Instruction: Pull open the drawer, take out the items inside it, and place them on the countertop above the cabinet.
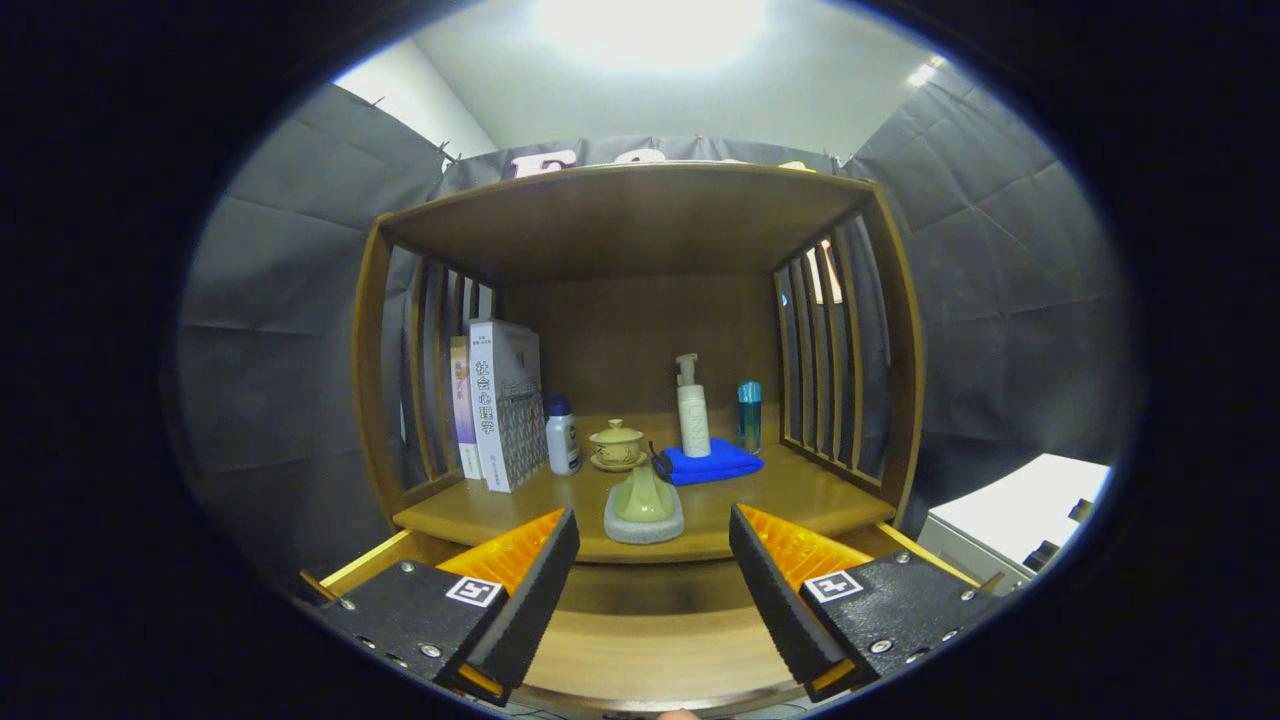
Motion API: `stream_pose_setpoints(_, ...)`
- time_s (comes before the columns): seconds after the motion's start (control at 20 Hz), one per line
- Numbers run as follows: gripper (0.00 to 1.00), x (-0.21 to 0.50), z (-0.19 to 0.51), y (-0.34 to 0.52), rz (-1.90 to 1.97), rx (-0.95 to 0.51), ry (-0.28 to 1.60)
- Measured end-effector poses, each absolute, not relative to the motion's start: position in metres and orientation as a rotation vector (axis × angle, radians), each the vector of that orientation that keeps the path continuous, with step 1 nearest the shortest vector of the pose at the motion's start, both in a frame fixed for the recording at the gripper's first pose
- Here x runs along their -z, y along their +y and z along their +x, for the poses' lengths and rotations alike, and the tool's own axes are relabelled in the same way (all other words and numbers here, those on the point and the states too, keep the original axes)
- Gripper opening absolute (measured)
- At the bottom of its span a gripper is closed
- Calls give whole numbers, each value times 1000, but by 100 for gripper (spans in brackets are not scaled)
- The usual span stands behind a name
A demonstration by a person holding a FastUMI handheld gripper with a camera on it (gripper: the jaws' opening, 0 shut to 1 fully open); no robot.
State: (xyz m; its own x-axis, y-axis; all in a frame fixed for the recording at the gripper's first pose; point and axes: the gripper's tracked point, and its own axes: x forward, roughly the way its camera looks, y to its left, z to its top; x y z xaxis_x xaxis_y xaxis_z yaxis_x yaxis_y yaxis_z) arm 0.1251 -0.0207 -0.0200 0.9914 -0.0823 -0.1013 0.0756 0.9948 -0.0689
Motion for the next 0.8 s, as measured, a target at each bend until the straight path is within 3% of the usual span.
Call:
stream_pose_setpoints(0.2,94,23,90,-18,-117,80,44)
stream_pose_setpoints(0.8,94,97,20,-5,-94,10,104)
